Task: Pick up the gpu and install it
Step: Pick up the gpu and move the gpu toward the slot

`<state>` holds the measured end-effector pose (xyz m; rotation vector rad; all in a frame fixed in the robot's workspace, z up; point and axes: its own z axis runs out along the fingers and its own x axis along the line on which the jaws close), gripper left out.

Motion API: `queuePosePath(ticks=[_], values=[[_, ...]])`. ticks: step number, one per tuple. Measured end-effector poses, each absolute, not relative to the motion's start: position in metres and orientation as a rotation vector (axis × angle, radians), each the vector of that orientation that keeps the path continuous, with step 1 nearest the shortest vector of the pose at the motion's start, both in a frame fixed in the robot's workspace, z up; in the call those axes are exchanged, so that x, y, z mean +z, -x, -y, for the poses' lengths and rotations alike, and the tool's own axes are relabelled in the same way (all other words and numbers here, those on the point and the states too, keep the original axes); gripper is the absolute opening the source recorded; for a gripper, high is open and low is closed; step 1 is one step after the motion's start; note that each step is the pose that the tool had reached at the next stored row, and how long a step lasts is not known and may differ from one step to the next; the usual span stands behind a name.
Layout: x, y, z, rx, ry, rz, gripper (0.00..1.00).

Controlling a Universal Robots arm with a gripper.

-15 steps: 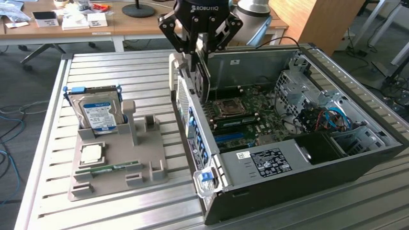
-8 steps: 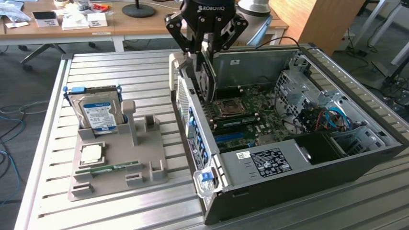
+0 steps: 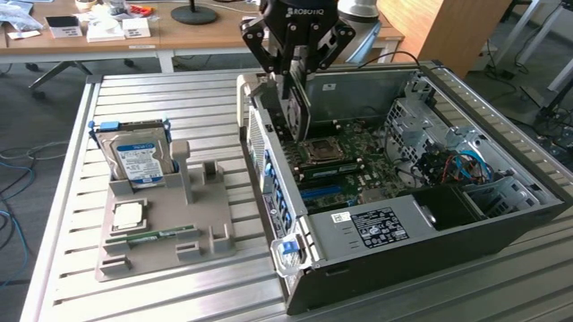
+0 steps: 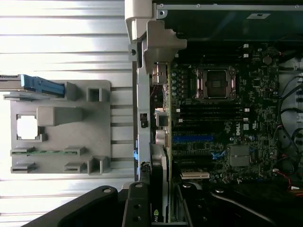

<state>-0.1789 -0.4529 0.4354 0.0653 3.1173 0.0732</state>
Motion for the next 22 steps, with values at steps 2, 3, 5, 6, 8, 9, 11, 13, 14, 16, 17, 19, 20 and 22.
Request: queuePosePath(ticks=[2, 3, 5, 6, 8, 9, 11, 13, 14, 16, 17, 19, 20, 22], values=[[0.435, 0.176, 0.453, 0.073, -0.065, -3.117, 0.27], [0.435, 0.175, 0.453, 0.073, -0.065, -3.117, 0.27], [0.435, 0.173, 0.453, 0.073, -0.065, -3.117, 0.27], [0.435, 0.171, 0.453, 0.073, -0.065, -3.117, 0.27], [0.435, 0.169, 0.453, 0.073, -0.065, -3.117, 0.27], [0.435, 0.168, 0.453, 0.073, -0.065, -3.117, 0.27], [0.435, 0.165, 0.453, 0.073, -0.065, -3.117, 0.27], [0.435, 0.163, 0.453, 0.073, -0.065, -3.117, 0.27], [0.435, 0.161, 0.453, 0.073, -0.065, -3.117, 0.27], [0.435, 0.159, 0.453, 0.073, -0.065, -3.117, 0.27], [0.435, 0.158, 0.453, 0.073, -0.065, -3.117, 0.27], [0.435, 0.155, 0.453, 0.073, -0.065, -3.117, 0.27], [0.435, 0.154, 0.453, 0.073, -0.065, -3.117, 0.27], [0.435, 0.151, 0.453, 0.073, -0.065, -3.117, 0.27]])
